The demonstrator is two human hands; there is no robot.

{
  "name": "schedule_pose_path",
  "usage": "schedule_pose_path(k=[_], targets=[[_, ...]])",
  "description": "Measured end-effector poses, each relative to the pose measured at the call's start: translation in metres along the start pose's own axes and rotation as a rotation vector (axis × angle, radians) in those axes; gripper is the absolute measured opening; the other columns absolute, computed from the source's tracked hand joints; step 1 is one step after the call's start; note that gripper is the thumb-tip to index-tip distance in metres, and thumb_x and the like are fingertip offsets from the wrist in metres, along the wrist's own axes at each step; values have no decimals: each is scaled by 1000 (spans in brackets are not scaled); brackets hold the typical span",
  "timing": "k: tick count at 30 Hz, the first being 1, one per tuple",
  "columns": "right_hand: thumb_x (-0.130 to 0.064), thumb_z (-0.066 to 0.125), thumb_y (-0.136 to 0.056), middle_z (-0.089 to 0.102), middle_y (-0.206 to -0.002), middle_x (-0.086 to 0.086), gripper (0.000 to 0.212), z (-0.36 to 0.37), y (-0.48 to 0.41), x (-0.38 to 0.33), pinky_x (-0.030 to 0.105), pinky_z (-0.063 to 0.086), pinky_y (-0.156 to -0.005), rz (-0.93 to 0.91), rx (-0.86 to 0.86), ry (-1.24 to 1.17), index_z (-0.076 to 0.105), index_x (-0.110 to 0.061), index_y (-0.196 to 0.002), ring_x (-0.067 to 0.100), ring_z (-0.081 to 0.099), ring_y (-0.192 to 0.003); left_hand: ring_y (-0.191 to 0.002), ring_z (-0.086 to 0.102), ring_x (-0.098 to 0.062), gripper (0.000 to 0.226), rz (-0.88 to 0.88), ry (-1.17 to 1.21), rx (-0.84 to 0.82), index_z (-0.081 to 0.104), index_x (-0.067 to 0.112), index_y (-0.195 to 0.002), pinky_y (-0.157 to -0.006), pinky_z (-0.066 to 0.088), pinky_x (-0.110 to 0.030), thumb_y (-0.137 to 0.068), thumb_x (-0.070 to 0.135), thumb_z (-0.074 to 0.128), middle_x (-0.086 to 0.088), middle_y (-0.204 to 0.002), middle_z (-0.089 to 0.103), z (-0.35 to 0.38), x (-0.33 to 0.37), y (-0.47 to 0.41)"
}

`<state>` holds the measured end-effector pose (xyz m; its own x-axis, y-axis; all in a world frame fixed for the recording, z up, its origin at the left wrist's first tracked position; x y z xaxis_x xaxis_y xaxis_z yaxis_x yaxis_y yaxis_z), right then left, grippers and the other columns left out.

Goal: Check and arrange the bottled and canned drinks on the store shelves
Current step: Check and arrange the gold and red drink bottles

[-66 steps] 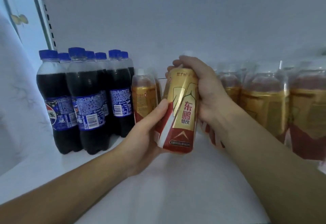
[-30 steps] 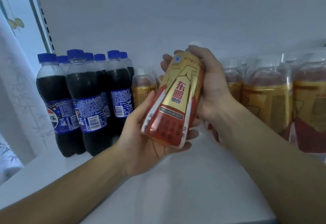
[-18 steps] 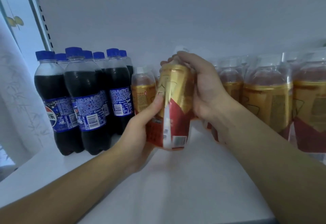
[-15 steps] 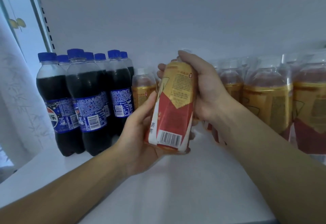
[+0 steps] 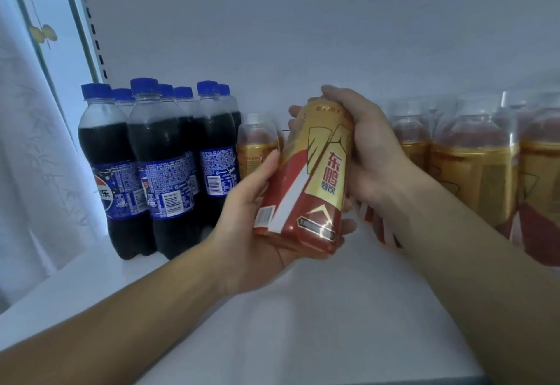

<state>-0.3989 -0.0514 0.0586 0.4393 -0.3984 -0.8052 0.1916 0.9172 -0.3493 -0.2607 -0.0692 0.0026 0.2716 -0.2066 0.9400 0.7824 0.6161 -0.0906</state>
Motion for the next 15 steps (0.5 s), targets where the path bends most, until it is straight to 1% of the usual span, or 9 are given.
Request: schedule_pose_path(k=[2, 4, 6, 7, 9, 11, 12, 13, 15], targets=[[-25, 62, -95, 67, -78, 9, 31, -1, 0, -3, 32, 55, -65, -50, 42, -30, 71, -10, -70, 21, 63, -62, -95, 72, -35, 70, 27, -107, 25, 68, 12, -122, -77, 60, -41, -80, 63, 48, -19, -112, 73, 2, -3, -1], [-22, 66, -92, 64, -77, 10, 21, -1, 0, -5, 32, 55, -61, -114, 122, 3, 67, -2, -89, 22, 61, -60, -92, 75, -23, 66, 94, -224, 99, 66, 21, -121, -68, 62, -33, -76, 65, 46, -9, -107, 76, 3, -5, -3], [-23, 68, -91, 63, -76, 10, 38, -2, -3, -5, 34, 55, -60, -149, 192, 61, 63, 7, -114, 22, 61, -60, -89, 75, -18, 63, 142, -296, 148, 65, 26, -117, -66, 61, -27, -72, 66, 46, -3, -101, 77, 3, -5, -3], [-23, 68, -92, 63, -76, 10, 40, 0, -2, -4, 33, 55, -59, -147, 192, 73, 63, 8, -116, 21, 61, -58, -89, 75, -20, 64, 141, -300, 159, 66, 26, -117, -69, 62, -30, -72, 66, 47, -4, -101, 77, 3, -5, -3], [-25, 64, -94, 64, -78, 11, 26, 1, -1, -3, 29, 56, -57, -88, 125, 51, 71, 0, -89, 20, 62, -58, -91, 74, -30, 67, 79, -208, 125, 70, 17, -116, -73, 61, -40, -76, 66, 47, -13, -105, 76, 0, -5, -2], [-28, 59, -96, 65, -83, 12, 44, 0, -2, -1, 30, 57, -64, -26, 60, 14, 71, -11, -57, 21, 64, -65, -82, 74, -36, 72, -50, -33, 8, 75, 6, -110, -67, 61, -41, -88, 65, 41, -22, -103, 73, -1, -4, 0], [-30, 58, -97, 66, -87, 13, 50, -1, -3, 1, 31, 57, -70, -9, 43, 11, 71, -13, -53, 22, 64, -70, -81, 73, -37, 73, -117, 54, -58, 74, 3, -110, -66, 61, -41, -95, 63, 37, -25, -103, 72, -3, -4, 0], [-32, 57, -98, 67, -92, 13, 46, -3, -4, 2, 33, 56, -75, 28, 58, 16, 73, -11, -60, 23, 64, -76, -86, 73, -39, 71, -177, 143, -134, 70, 0, -118, -70, 62, -43, -100, 60, 36, -29, -109, 70, -3, -4, 2], [-36, 57, -98, 64, -100, 15, 32, -6, -4, 3, 36, 55, -79, 124, 40, 22, 69, -7, -92, 25, 62, -84, -109, 65, -45, 71, -235, 303, -313, 48, 1, -144, -85, 58, -50, -101, 56, 37, -33, -133, 56, -4, -3, 3]])
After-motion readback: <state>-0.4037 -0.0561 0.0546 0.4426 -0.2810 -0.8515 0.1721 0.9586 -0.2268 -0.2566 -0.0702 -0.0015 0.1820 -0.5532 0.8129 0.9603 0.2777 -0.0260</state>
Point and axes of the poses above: each hand's wrist, its own y-axis away from the middle knuckle, its own z-axis out of the palm, x = y × z, the point moved 2 cm from there along -y, towards the middle knuckle
